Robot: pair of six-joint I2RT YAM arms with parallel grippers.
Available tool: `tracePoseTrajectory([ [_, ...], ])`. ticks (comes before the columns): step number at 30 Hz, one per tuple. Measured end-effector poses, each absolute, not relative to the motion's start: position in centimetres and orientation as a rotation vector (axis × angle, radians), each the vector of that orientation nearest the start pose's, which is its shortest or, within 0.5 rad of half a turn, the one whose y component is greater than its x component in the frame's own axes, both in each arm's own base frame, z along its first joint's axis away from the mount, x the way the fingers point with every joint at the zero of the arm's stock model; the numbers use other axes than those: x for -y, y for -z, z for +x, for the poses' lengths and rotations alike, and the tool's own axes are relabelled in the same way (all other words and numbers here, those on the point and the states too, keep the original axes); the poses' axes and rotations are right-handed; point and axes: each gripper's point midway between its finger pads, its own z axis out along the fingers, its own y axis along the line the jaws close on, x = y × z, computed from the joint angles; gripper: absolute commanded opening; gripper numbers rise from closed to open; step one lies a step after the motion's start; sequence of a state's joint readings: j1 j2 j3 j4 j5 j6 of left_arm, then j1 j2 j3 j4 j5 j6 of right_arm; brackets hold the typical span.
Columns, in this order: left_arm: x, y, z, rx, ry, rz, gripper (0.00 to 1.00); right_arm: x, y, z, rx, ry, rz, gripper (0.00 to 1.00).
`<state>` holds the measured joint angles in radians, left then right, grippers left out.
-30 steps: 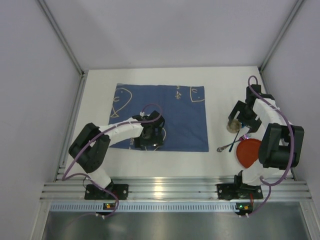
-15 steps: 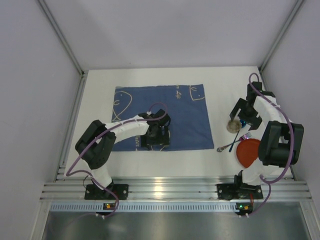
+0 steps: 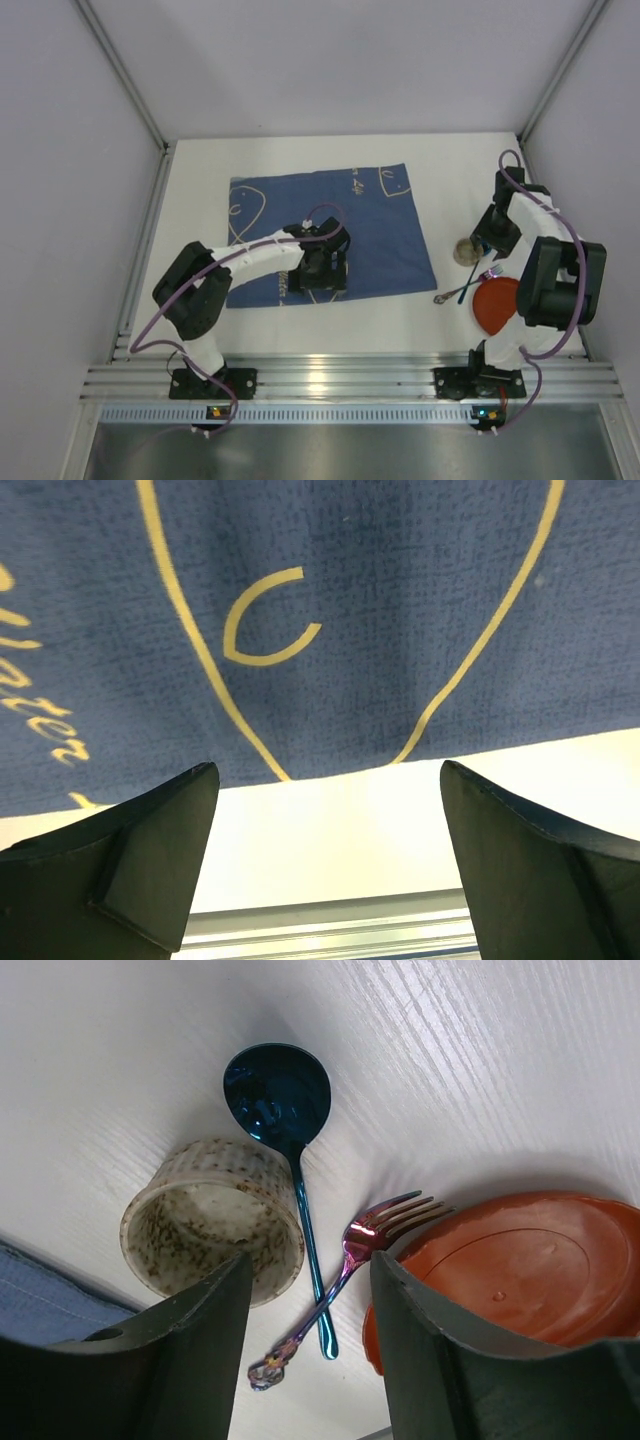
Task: Set the dinner table for one person
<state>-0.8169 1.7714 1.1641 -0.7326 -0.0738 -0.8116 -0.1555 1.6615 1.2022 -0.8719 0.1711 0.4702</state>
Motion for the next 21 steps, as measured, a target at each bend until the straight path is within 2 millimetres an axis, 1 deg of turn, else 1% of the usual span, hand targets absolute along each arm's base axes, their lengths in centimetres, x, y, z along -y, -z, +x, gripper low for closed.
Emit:
tracePoseTrajectory([
  [1, 25.7, -3.4, 21.9, -2.916, 0.172, -0.004, 0.97, 5.9, -6.8, 30.7, -2.726, 0.189, 0.916, 0.50],
  [5, 25.0, -4.9, 22.3, -2.872, 0.161, -0.002, 0.98, 5.7, -5.5, 30.3, -2.745, 0.186, 0.931, 0.40],
  [6, 24.9, -5.1, 22.4, -2.864, 0.156, -0.004, 0.98, 5.7, -5.1, 30.2, -2.753, 0.186, 0.935, 0.38],
  [7, 24.6, -5.3, 22.4, -2.854, 0.155, -0.003, 0.98, 5.6, -4.8, 30.0, -2.761, 0.186, 0.940, 0.36],
  [8, 24.4, -5.3, 22.4, -2.849, 0.152, -0.004, 0.98, 5.6, -4.4, 29.9, -2.768, 0.187, 0.943, 0.31],
  [10, 23.2, -5.0, 22.1, -2.852, 0.127, -0.009, 0.98, 5.5, -3.9, 29.6, -2.779, 0.185, 0.951, 0.24],
  [11, 22.6, -4.6, 21.8, -2.858, 0.112, -0.014, 0.98, 5.4, -3.6, 29.5, -2.785, 0.186, 0.953, 0.15],
  [13, 20.9, -3.5, 21.1, -2.885, 0.058, -0.028, 0.98, 5.4, -3.2, 29.4, -2.791, 0.187, 0.958, 0.07],
  [14, 20.2, -3.0, 20.8, -2.899, 0.035, -0.033, 0.98, 5.4, -3.2, 29.5, -2.791, 0.185, 0.958, 0.00],
  [17, 18.3, -1.6, 20.0, -2.935, -0.033, -0.042, 0.98, 5.1, -3.3, 29.6, -2.790, 0.174, 0.951, 0.00],
  [21, 17.5, -1.5, 20.2, -2.924, -0.008, -0.055, 0.98, 4.7, -3.8, 30.1, -2.787, 0.157, 0.939, 0.00],
])
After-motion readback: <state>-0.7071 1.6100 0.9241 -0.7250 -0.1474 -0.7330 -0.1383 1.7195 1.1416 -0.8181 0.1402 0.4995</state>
